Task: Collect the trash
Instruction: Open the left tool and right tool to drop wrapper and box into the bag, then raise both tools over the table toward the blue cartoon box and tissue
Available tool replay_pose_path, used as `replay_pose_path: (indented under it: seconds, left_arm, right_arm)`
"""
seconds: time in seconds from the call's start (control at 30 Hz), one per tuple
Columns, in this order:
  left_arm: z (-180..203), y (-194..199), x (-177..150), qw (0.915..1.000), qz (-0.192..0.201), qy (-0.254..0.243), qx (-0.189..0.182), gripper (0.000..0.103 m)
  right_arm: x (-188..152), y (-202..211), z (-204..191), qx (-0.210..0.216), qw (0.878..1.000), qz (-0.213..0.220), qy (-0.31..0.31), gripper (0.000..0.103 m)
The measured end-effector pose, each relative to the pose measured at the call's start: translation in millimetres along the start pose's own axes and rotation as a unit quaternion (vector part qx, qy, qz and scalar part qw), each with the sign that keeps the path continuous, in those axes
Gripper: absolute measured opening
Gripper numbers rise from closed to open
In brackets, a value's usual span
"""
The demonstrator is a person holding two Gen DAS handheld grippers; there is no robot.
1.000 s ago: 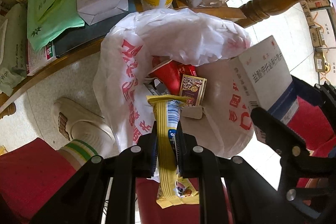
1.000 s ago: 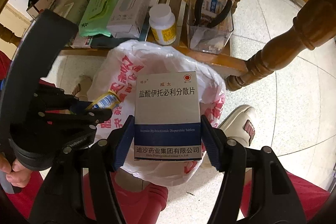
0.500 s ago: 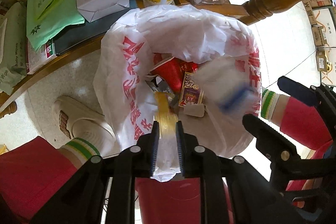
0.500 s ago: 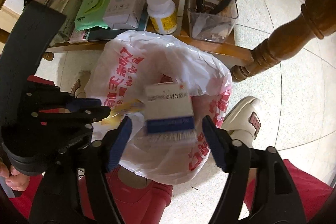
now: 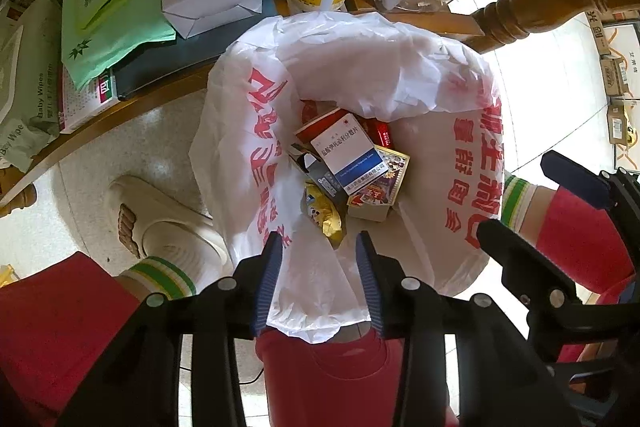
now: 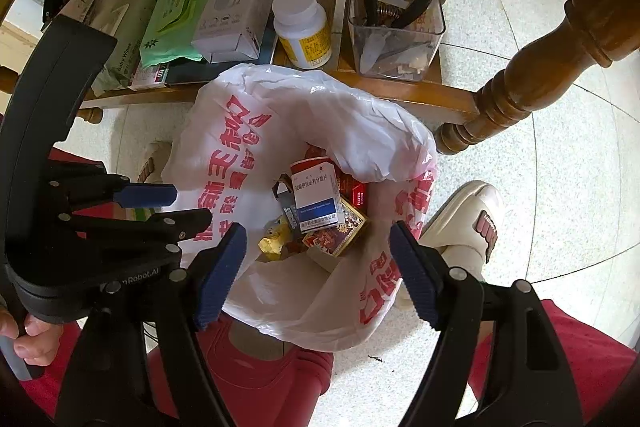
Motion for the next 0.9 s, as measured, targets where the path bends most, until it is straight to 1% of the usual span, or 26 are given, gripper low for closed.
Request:
replay_pose_path:
  seconds: [0.13,0.23,0.27,0.3,0.37,0.4,0.43,0.47,0.53,0.57,0.6,0.67,0.73,0.77,0.8,0.87,0.9]
  left_arm:
    - [1,7,-3,0.9999,0.003,-0.003,0.012,0.039]
    - [4,21,-12,0.9995,0.012,-0.013,0.026,0.041]
    - [6,26,-16,0.9993,0.017,-0.018,0.030,0.044]
    - [8,34,-23,0.9987,0.027,-0.026,0.035,0.047]
    - [13,51,-37,0.9973,0.046,-0.043,0.039,0.050]
    - [15,64,-47,0.9960,0.061,-0.052,0.041,0.050]
    - [16,76,-56,0.9945,0.074,-0.061,0.044,0.052]
    - [18,89,-65,0.9928,0.084,-0.072,0.047,0.056]
    - [23,120,-84,0.9871,0.113,-0.099,0.055,0.059]
    - [25,140,-95,0.9821,0.132,-0.119,0.064,0.062]
    - [28,153,-101,0.9781,0.144,-0.132,0.071,0.069]
    - [33,189,-113,0.9658,0.181,-0.160,0.094,0.073]
    - [35,234,-120,0.9475,0.223,-0.194,0.121,0.078]
    - [37,251,-121,0.9407,0.237,-0.207,0.126,0.082]
    - [38,273,-122,0.9317,0.256,-0.222,0.131,0.085]
    - [37,322,-123,0.9144,0.289,-0.247,0.139,0.090]
    - [37,342,-122,0.9077,0.299,-0.259,0.142,0.091]
  right_arm:
    - [-2,7,-3,0.002,1.000,0.006,0.007,0.072]
    - [-8,19,-9,0.010,1.000,0.013,0.017,0.073]
    - [-13,26,-11,0.015,0.999,0.017,0.023,0.073]
    - [-16,32,-13,0.016,0.999,0.021,0.027,0.073]
    - [-26,49,-17,0.019,0.999,0.034,0.034,0.075]
    - [-32,66,-19,0.024,0.998,0.055,0.036,0.075]
    - [-36,77,-20,0.030,0.997,0.065,0.037,0.077]
    - [-41,96,-20,0.038,0.995,0.081,0.040,0.079]
    - [-45,124,-19,0.040,0.993,0.104,0.040,0.082]
    - [-46,141,-17,0.040,0.991,0.118,0.043,0.083]
    - [-45,165,-14,0.036,0.989,0.136,0.047,0.084]
    - [-42,200,-12,0.024,0.985,0.163,0.059,0.086]
    - [-38,245,-13,-0.002,0.977,0.195,0.085,0.088]
    - [-35,270,-15,-0.023,0.971,0.213,0.104,0.089]
    - [-34,287,-18,-0.037,0.966,0.226,0.119,0.091]
    - [-30,320,-24,-0.050,0.957,0.244,0.146,0.094]
    - [-26,343,-27,-0.049,0.953,0.254,0.160,0.095]
Point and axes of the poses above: each gripper's, at about its wrist camera, not at the fingertips, and y roughly against the way its jaws point, z to its right, x to its top, the point moved 3 cm from there along -y, roughly the way its jaws point, and after that the axes turned 7 degrees about -z, right-handed, at the moved point
